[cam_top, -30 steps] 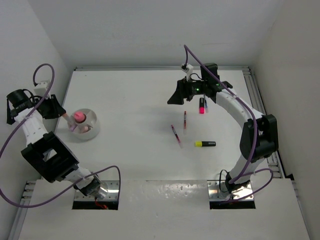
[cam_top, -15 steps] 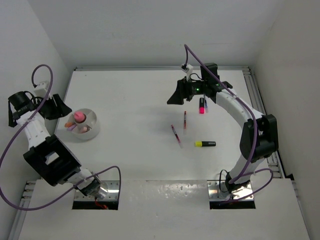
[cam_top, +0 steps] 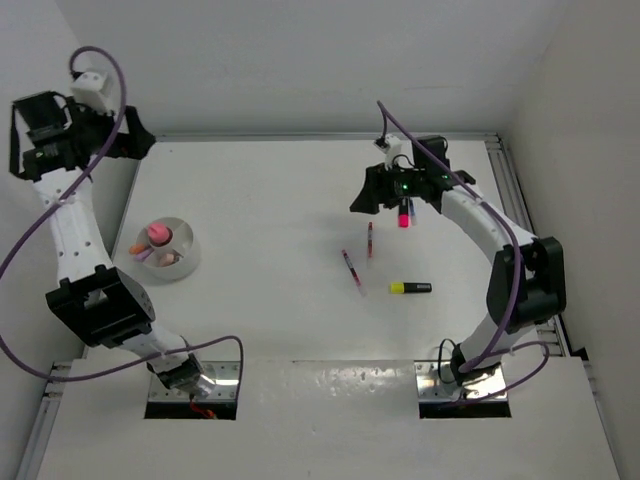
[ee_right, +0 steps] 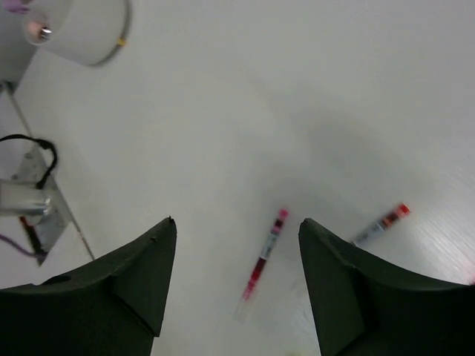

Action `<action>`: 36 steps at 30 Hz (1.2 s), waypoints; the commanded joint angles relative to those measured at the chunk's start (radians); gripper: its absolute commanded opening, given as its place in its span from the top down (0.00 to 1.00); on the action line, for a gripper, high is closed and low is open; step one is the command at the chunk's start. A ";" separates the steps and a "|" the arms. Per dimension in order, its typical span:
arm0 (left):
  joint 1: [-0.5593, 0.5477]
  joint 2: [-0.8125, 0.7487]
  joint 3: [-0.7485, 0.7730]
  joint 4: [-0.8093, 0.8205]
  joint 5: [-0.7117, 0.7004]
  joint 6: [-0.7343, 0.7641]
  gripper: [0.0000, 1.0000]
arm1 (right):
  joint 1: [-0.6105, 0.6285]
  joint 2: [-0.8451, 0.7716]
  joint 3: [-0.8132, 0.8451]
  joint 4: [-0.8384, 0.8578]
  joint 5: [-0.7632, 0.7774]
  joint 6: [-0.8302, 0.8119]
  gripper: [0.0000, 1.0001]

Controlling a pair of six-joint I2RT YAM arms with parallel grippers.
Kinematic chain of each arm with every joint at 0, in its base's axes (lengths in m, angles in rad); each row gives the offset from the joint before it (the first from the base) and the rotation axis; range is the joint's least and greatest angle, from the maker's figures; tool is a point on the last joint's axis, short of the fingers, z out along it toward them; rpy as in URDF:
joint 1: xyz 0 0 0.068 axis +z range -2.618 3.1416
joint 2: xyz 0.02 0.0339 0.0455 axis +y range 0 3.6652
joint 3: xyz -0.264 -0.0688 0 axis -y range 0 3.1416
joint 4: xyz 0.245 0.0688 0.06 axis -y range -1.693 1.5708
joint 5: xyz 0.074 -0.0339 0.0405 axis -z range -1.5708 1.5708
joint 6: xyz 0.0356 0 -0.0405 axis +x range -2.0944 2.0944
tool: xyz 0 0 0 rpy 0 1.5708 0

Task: Sort the stationery into containers
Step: Pick up the pen from the center of the board.

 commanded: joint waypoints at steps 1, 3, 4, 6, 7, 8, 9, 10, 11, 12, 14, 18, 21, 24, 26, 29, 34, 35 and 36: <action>-0.117 -0.041 -0.003 -0.132 -0.095 0.084 0.00 | -0.020 -0.107 -0.095 -0.034 0.204 -0.056 0.35; -0.198 -0.076 -0.043 -0.108 -0.172 0.106 0.00 | -0.014 -0.135 -0.135 -0.031 0.268 -0.062 0.41; -0.220 -0.112 -0.061 -0.079 -0.220 0.098 0.00 | -0.014 -0.140 -0.158 -0.046 0.297 -0.063 0.43; -0.292 -0.130 -0.071 -0.086 -0.230 0.119 0.00 | -0.011 -0.175 -0.204 -0.085 0.357 -0.100 0.49; -0.331 -0.133 -0.068 -0.119 -0.212 0.141 0.00 | -0.013 -0.190 -0.219 -0.110 0.358 -0.144 0.50; -0.347 -0.136 -0.080 -0.138 -0.198 0.202 0.00 | -0.023 -0.206 -0.239 -0.136 0.348 -0.256 0.50; -0.376 -0.149 -0.095 -0.181 -0.162 0.242 0.00 | -0.033 -0.241 -0.285 -0.180 0.348 -0.299 0.50; -0.395 -0.156 -0.130 -0.205 -0.141 0.282 0.00 | -0.055 -0.258 -0.307 -0.208 0.327 -0.391 0.49; -0.405 -0.166 -0.146 -0.228 -0.126 0.366 0.00 | -0.065 -0.270 -0.320 -0.249 0.318 -0.451 0.48; -0.427 -0.182 -0.156 -0.251 -0.112 0.386 0.00 | -0.069 -0.276 -0.333 -0.340 0.319 -0.506 0.46; -0.432 -0.201 -0.195 -0.238 -0.095 0.391 0.00 | -0.080 -0.282 -0.342 -0.414 0.325 -0.654 0.43; -0.416 -0.235 -0.273 -0.158 0.013 0.314 0.02 | -0.117 -0.272 -0.371 -0.515 0.338 -0.787 0.34; -0.421 -0.250 -0.324 -0.138 0.043 0.262 0.02 | -0.137 -0.255 -0.397 -0.529 0.353 -0.893 0.31; -0.415 -0.256 -0.342 -0.124 0.049 0.225 0.02 | -0.145 -0.217 -0.397 -0.526 0.351 -0.971 0.30; -0.409 -0.256 -0.341 -0.124 0.051 0.216 0.01 | -0.140 -0.174 -0.379 -0.540 0.341 -1.016 0.30; -0.399 -0.256 -0.339 -0.121 0.029 0.193 0.01 | -0.139 -0.128 -0.353 -0.543 0.328 -1.068 0.30; -0.372 -0.255 -0.344 -0.097 0.009 0.127 0.01 | -0.125 -0.078 -0.402 -0.442 0.359 -1.134 0.32; -0.367 -0.255 -0.345 -0.094 0.008 0.123 0.01 | -0.120 -0.074 -0.411 -0.417 0.361 -1.139 0.35; -0.355 -0.256 -0.345 -0.091 0.002 0.118 0.01 | -0.116 -0.065 -0.420 -0.405 0.364 -1.154 0.38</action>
